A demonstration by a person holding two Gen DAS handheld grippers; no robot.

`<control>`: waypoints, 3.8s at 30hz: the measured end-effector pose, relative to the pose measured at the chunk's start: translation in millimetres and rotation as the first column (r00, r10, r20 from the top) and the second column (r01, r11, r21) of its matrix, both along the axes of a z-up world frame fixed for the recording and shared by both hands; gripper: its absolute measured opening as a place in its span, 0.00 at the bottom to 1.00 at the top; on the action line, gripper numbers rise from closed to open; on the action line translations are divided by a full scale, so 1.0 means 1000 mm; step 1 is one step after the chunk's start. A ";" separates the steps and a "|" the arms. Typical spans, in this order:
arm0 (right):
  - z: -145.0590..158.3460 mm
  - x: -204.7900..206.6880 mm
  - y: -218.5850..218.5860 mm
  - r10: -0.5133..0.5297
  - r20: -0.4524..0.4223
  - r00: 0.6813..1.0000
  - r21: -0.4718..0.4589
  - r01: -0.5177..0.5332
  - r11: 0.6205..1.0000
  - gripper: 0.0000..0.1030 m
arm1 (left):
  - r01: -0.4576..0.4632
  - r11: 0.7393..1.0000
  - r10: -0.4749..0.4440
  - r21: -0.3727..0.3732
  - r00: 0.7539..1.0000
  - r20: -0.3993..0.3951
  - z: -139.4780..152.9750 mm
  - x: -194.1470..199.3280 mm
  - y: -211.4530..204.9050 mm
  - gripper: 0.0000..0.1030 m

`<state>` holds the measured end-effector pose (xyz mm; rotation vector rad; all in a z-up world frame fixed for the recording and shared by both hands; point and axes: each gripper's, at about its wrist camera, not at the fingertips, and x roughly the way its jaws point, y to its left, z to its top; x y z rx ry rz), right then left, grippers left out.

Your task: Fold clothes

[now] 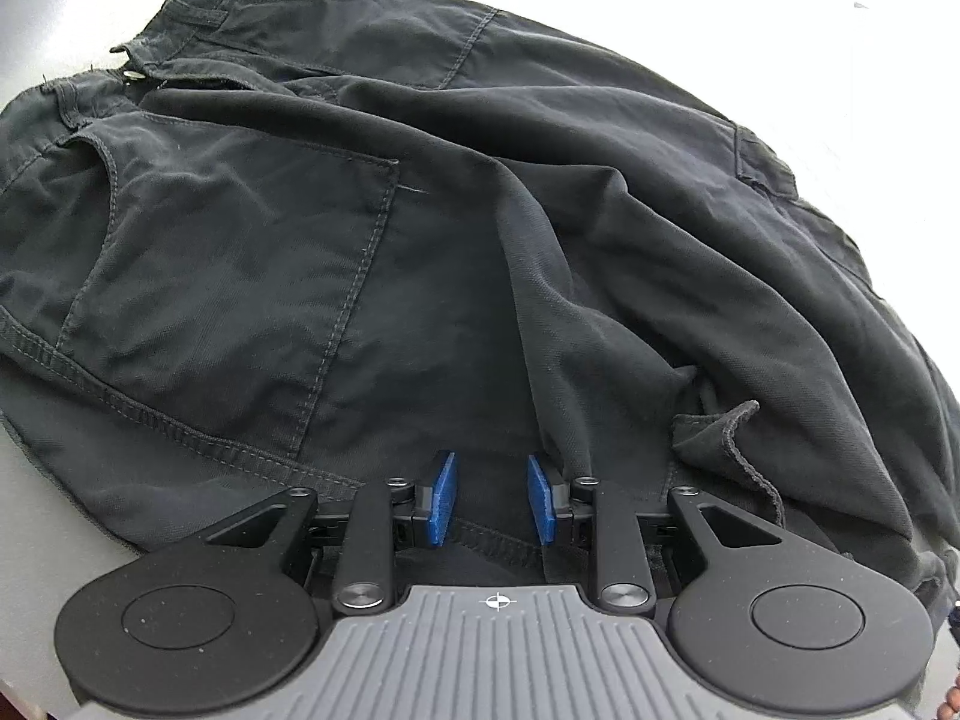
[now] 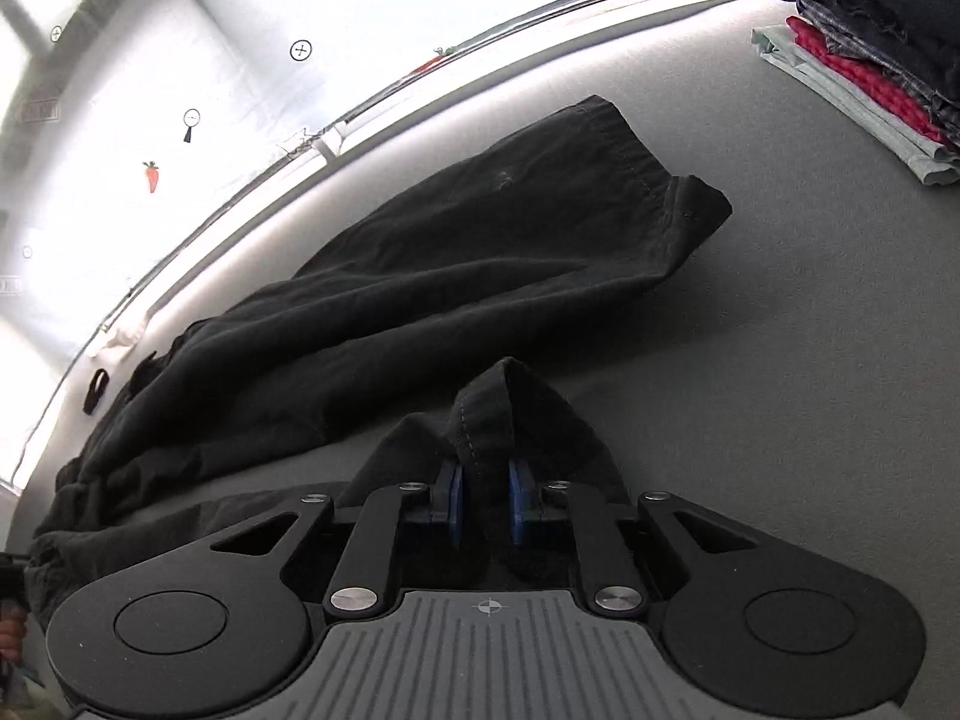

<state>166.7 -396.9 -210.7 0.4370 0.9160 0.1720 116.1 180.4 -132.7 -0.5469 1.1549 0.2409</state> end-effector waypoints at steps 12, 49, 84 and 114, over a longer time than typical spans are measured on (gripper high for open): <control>0.112 -0.063 0.004 -0.345 0.265 0.901 -0.286 0.415 0.864 0.09 | 0.018 0.999 -0.018 -0.029 1.000 -0.008 -0.002 0.011 0.008 0.31; 0.050 -0.008 0.032 -0.386 0.000 0.922 -0.546 0.323 0.773 0.52 | -0.078 0.996 0.078 -0.033 0.997 -0.005 0.008 -0.024 0.031 0.33; -0.019 -0.053 0.044 -0.407 -0.549 0.730 0.234 0.602 0.764 0.75 | -0.280 0.899 0.279 -0.337 0.959 -0.053 -0.011 -0.094 0.048 0.39; -0.017 -0.070 0.060 -0.372 -0.628 0.683 0.347 0.674 0.652 0.71 | -0.488 0.761 0.526 -0.426 0.850 -0.034 -0.022 -0.144 0.111 0.42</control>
